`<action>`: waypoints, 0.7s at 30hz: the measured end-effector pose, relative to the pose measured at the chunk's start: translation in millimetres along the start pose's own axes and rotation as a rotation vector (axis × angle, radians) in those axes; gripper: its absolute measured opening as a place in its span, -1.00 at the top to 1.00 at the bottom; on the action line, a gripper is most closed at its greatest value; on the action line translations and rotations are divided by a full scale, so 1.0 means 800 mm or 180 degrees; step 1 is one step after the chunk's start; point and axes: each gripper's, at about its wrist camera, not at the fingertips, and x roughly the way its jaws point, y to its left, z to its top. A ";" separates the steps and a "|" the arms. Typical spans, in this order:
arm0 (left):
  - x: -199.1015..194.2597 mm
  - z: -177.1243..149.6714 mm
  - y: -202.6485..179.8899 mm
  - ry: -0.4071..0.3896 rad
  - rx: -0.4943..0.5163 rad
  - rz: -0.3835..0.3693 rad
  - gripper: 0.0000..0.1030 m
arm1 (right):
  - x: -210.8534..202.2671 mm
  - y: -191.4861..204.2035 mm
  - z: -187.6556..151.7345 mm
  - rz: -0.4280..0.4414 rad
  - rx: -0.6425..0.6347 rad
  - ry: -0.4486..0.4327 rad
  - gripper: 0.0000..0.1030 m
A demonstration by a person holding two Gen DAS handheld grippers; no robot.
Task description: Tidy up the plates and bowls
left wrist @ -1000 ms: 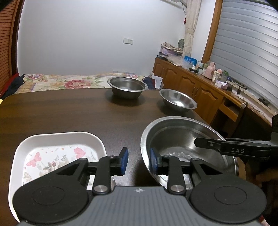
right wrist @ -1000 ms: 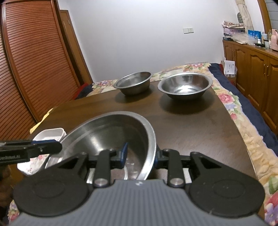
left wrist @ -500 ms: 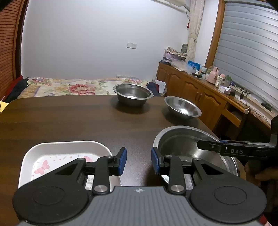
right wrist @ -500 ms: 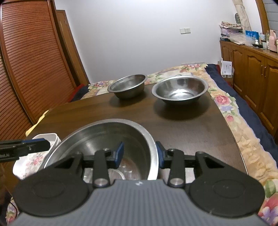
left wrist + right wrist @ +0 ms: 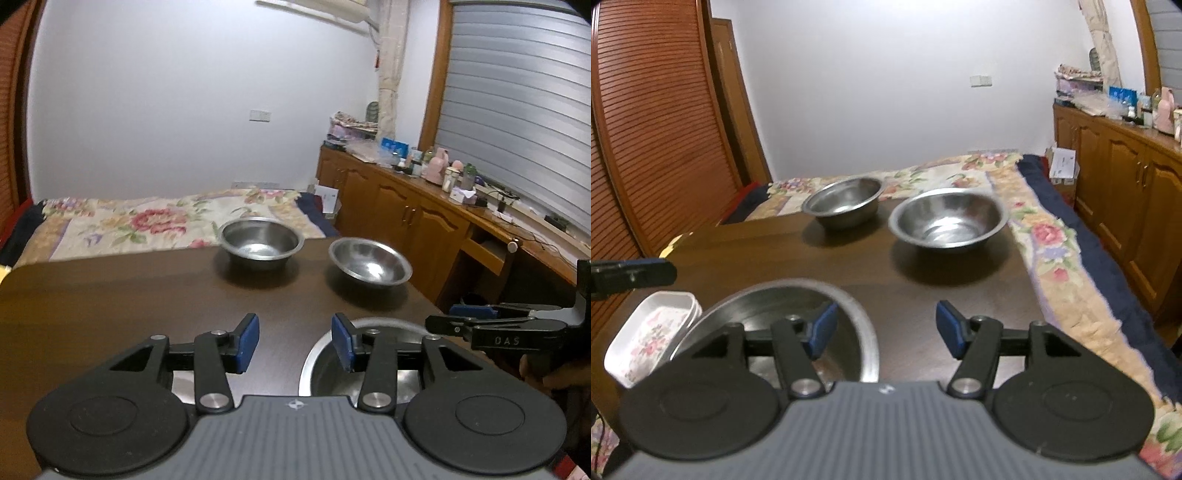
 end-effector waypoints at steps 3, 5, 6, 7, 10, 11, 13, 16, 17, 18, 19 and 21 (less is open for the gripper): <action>0.010 0.016 -0.008 0.0011 0.0104 -0.0079 0.11 | -0.007 -0.014 0.017 -0.0072 0.0012 -0.0098 -0.18; 0.021 0.031 -0.012 0.0045 0.0147 -0.0141 0.11 | -0.011 -0.022 0.031 -0.0115 -0.0003 -0.0179 -0.18; 0.029 0.038 -0.013 0.0071 0.0166 -0.0174 0.11 | -0.011 -0.026 0.038 -0.0135 -0.0016 -0.0209 -0.18; 0.035 0.045 -0.014 0.0089 0.0200 -0.0196 0.11 | -0.010 -0.031 0.045 -0.0160 -0.0027 -0.0232 -0.18; 0.054 0.059 -0.018 0.0109 0.0324 -0.0229 0.11 | -0.002 -0.044 0.062 -0.0220 -0.0032 -0.0286 -0.18; 0.061 0.064 -0.018 0.0130 0.0341 -0.0244 0.11 | 0.003 -0.048 0.066 -0.0233 -0.0029 -0.0294 -0.18; 0.075 0.070 -0.019 0.0165 0.0388 -0.0263 0.11 | 0.015 -0.055 0.068 -0.0261 -0.0032 -0.0291 -0.18; 0.096 0.076 -0.024 0.0214 0.0495 -0.0266 0.11 | 0.043 -0.067 0.073 -0.0325 -0.0009 -0.0244 -0.18; 0.104 0.078 -0.027 0.0234 0.0529 -0.0273 0.11 | 0.053 -0.070 0.074 -0.0345 -0.0006 -0.0213 -0.18; 0.111 0.080 -0.028 0.0258 0.0550 -0.0283 0.11 | 0.062 -0.074 0.073 -0.0374 -0.0007 -0.0183 -0.17; 0.117 0.081 -0.029 0.0283 0.0565 -0.0297 0.11 | 0.071 -0.076 0.072 -0.0410 -0.0013 -0.0145 -0.17; 0.133 0.083 -0.032 0.0345 0.0591 -0.0338 0.11 | 0.084 -0.080 0.071 -0.0464 -0.0024 -0.0084 -0.17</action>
